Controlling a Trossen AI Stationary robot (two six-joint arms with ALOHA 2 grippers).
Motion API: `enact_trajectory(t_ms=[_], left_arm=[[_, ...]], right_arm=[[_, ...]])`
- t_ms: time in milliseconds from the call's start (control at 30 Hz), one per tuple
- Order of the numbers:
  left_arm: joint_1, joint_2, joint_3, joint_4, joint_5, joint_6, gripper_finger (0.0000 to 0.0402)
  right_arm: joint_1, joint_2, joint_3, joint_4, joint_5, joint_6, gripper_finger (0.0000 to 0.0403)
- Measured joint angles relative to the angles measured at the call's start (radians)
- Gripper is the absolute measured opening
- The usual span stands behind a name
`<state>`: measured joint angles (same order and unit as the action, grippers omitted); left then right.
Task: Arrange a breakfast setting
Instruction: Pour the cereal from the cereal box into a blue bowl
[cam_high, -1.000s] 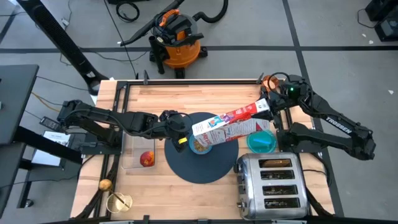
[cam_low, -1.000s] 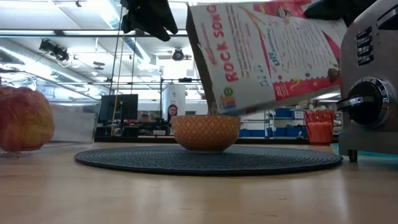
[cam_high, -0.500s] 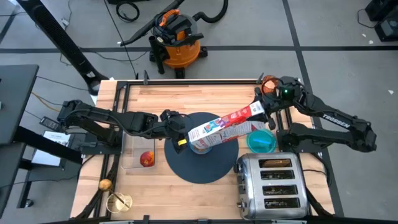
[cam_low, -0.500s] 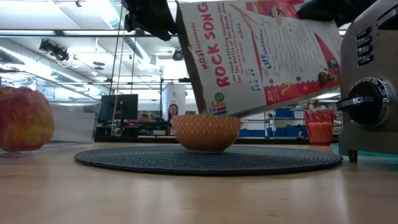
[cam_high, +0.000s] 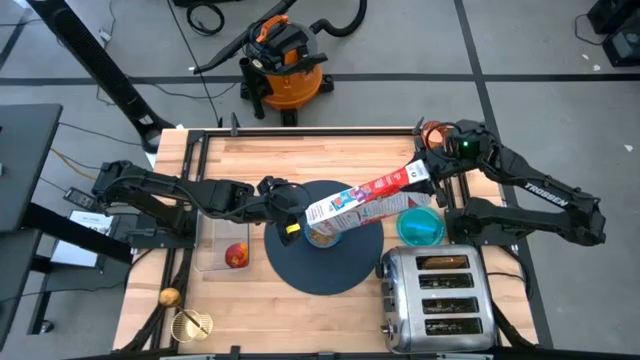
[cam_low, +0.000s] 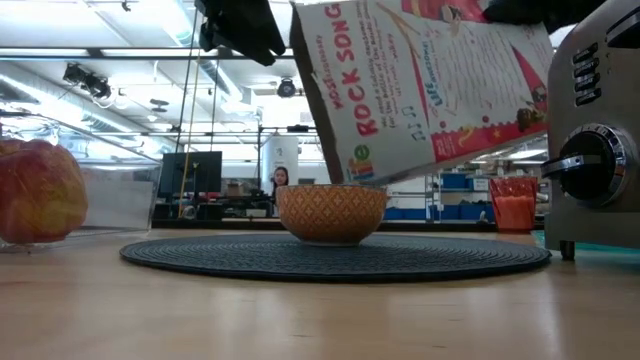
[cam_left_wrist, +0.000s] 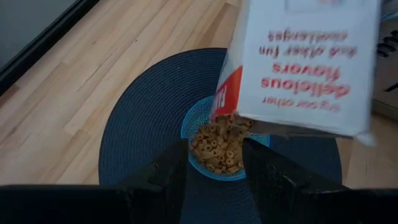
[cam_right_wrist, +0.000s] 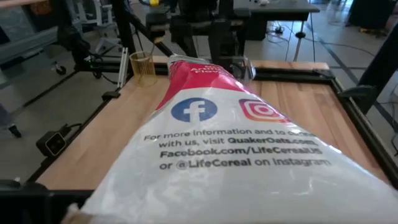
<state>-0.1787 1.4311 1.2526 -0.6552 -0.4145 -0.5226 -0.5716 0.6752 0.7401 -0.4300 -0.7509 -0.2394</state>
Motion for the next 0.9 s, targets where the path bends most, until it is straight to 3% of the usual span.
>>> enact_trajectory(t_ms=[300,533,900], left_arm=[[0.0,0.0,0.0,0.031,0.004,-0.015,0.0157],[0.0,0.006,0.0,0.127,0.004,0.011,0.0157],[0.0,0.007,0.0,0.121,0.009,0.012,0.0157]], right_arm=[[-0.027,-0.092,-0.041,0.038,-0.005,0.034,0.0203],[-0.026,-0.092,-0.06,0.032,-0.028,0.035,0.0202],[-0.01,-0.09,-0.058,0.049,-0.008,0.046,0.0202]])
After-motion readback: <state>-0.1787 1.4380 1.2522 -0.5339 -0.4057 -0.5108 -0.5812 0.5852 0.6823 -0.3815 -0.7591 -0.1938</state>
